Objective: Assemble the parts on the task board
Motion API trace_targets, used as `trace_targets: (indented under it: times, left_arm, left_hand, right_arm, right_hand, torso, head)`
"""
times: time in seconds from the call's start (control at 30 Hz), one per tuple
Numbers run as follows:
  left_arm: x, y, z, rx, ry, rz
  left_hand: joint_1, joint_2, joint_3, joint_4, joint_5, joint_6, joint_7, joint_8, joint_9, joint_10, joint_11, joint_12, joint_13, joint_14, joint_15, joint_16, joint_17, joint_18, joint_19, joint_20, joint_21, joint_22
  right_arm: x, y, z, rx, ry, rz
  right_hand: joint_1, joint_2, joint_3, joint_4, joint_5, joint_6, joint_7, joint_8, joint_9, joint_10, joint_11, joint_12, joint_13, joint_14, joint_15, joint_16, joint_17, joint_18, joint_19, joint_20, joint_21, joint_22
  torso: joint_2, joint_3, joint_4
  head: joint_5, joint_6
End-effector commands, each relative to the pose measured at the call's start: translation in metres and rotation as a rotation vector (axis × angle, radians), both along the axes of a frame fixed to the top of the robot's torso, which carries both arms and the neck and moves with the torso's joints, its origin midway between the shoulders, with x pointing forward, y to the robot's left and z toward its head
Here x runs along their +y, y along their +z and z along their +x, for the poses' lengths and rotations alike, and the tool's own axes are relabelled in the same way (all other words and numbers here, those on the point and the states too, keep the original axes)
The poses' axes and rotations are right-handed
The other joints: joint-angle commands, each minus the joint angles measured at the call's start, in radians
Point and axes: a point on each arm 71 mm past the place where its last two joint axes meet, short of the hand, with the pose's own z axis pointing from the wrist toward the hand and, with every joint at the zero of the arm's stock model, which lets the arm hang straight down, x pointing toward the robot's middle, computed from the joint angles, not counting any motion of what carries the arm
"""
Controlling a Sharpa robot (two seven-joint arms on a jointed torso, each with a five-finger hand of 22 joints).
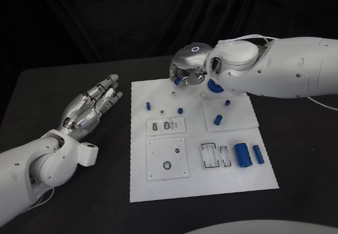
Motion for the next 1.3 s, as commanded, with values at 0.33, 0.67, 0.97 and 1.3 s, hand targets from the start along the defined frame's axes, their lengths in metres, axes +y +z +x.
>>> trace_targets:
  times: [0.33,0.67,0.97,1.3]
  left_arm:
    - [-0.002,0.004,-0.001,-0.045,-0.022,-0.050]
    - [-0.003,0.003,0.000,-0.042,-0.026,-0.049]
    - [-0.003,0.003,0.000,-0.041,-0.027,-0.049]
    - [-0.001,0.002,0.000,-0.040,-0.026,-0.050]
  left_hand:
    - [-0.003,-0.002,0.002,0.004,-0.010,-0.002,0.003,0.003,0.001,0.000,0.009,0.003,0.000,0.000,0.005,-0.004,-0.001,0.011,0.003,0.008,0.005,0.001]
    - [-0.004,-0.002,0.002,0.005,-0.014,-0.002,0.005,0.003,0.000,-0.001,0.010,0.003,0.000,0.000,0.006,-0.004,-0.001,0.011,0.004,0.009,0.005,0.002]
    - [-0.004,-0.002,0.002,0.005,-0.015,-0.004,0.005,0.002,0.000,-0.001,0.011,0.003,-0.001,0.000,0.007,-0.004,-0.001,0.011,0.004,0.009,0.005,0.002]
    - [-0.004,-0.002,0.002,0.005,-0.016,-0.004,0.005,0.002,0.000,-0.001,0.011,0.003,-0.001,0.000,0.007,-0.004,-0.001,0.011,0.004,0.009,0.005,0.002]
  right_arm:
    - [0.001,-0.006,0.000,0.020,-0.013,-0.017]
    - [0.003,-0.007,0.000,0.033,-0.012,-0.021]
    - [0.001,-0.010,0.000,0.060,-0.047,-0.039]
    - [-0.015,-0.001,0.001,-0.033,-0.071,0.043]
  right_hand:
    - [-0.008,-0.001,0.005,0.014,-0.036,-0.055,-0.011,-0.040,0.023,-0.031,0.013,-0.032,-0.002,-0.024,0.009,-0.023,-0.028,-0.004,-0.020,0.008,-0.016,0.112]
    - [-0.009,-0.003,0.007,0.018,-0.041,-0.064,-0.014,-0.049,0.021,-0.039,0.015,-0.039,-0.002,-0.033,0.009,-0.034,-0.045,-0.001,-0.029,0.010,-0.023,0.103]
    - [-0.022,-0.029,0.011,0.035,-0.050,-0.197,-0.040,-0.107,-0.022,-0.138,0.047,-0.102,-0.013,-0.069,0.032,-0.074,-0.099,0.010,-0.066,0.029,-0.055,0.066]
    - [-0.005,-0.013,-0.060,0.008,-0.062,-0.570,-0.091,-0.119,-0.178,-0.461,0.079,-0.187,-0.050,-0.195,0.059,-0.179,-0.257,0.042,-0.183,0.058,-0.164,-0.044]
  torso:
    - [0.000,-0.0008,-0.0020]
    - [0.000,-0.0005,-0.0008]
    - [0.000,-0.0006,-0.0001]
    - [0.000,-0.0012,-0.0013]
  head:
    - [0.000,-0.005]
    - [0.001,-0.010]
    - [0.000,-0.011]
    - [0.008,-0.008]
